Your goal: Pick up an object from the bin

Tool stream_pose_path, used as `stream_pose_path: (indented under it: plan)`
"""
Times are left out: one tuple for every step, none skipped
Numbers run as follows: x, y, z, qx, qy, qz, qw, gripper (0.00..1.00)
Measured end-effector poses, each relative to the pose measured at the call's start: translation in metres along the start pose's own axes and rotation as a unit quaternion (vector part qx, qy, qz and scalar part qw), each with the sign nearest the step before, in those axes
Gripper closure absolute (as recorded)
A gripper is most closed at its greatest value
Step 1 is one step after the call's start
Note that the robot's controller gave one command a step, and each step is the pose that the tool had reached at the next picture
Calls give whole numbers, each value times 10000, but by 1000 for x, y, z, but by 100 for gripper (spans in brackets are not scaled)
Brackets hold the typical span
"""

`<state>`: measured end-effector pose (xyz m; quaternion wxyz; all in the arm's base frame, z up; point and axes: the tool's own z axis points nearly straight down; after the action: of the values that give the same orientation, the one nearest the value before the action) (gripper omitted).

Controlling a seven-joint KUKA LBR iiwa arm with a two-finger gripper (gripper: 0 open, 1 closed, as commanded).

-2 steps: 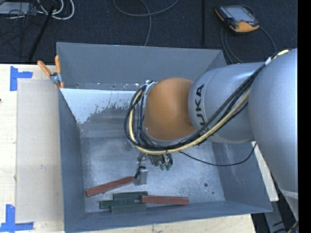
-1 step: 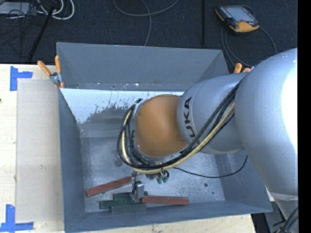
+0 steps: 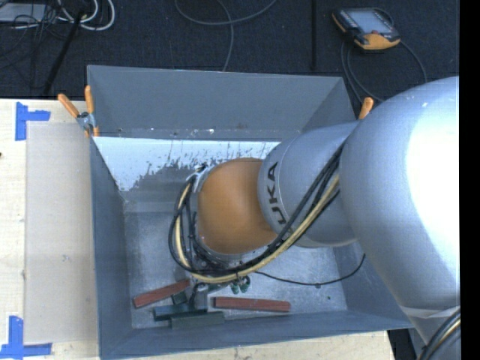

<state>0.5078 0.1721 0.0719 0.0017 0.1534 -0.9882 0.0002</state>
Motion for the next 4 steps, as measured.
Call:
stream_pose_path:
  plan:
    - [0, 0, 0, -1, 0, 1, 10000, 100]
    - [6, -17, -1, -33, -62, -138, 9999, 100]
    - [8, -22, -2, -31, -65, -148, 9999, 100]
    - [-26, -2, -37, 3, -62, -211, 9998, 100]
